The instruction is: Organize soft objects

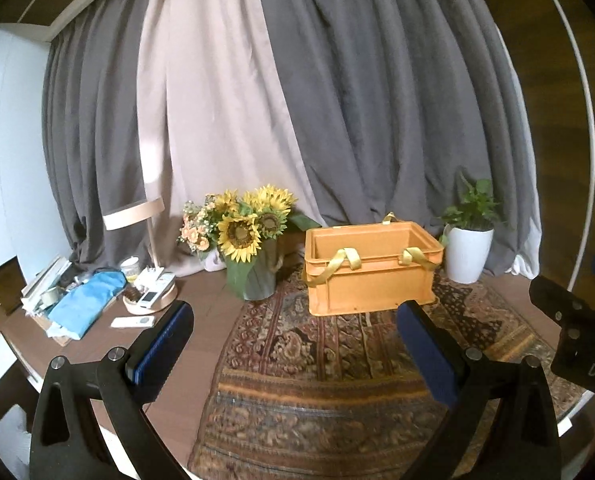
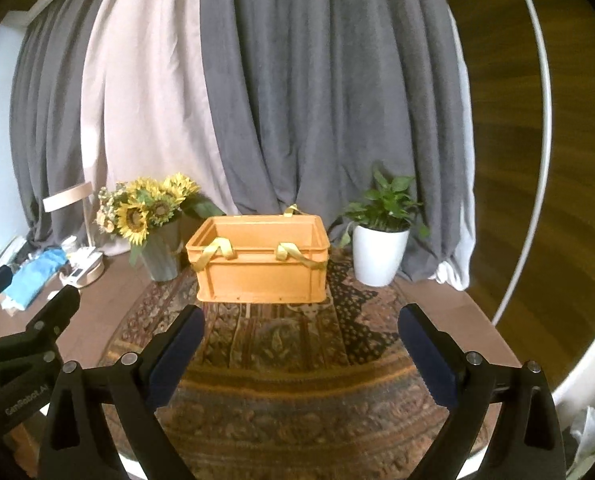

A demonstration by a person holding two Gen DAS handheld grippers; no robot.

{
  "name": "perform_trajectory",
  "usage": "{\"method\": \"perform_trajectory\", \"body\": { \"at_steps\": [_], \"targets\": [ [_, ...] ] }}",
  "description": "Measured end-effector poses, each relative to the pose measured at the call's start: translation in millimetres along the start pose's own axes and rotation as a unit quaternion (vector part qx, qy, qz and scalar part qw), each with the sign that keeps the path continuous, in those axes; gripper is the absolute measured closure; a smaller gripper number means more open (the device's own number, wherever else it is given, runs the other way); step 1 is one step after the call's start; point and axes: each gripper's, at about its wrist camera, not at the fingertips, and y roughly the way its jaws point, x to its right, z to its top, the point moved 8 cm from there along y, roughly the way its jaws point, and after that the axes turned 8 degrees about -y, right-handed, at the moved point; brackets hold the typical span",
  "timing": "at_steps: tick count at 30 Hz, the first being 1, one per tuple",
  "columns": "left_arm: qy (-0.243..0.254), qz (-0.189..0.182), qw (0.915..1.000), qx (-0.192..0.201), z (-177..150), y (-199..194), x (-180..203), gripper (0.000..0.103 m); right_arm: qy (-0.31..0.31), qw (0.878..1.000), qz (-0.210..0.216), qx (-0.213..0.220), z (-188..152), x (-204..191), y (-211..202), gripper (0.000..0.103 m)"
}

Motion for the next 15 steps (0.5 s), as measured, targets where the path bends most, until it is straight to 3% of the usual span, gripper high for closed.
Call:
{"method": "perform_trajectory", "body": {
  "at_steps": [15],
  "targets": [
    [0.0, -0.039, 0.9993, 0.003, -25, -92, 17, 0.0, 0.024, 1.0, 0.014, -0.002, -44, 21, -87, 0.005]
  ]
}}
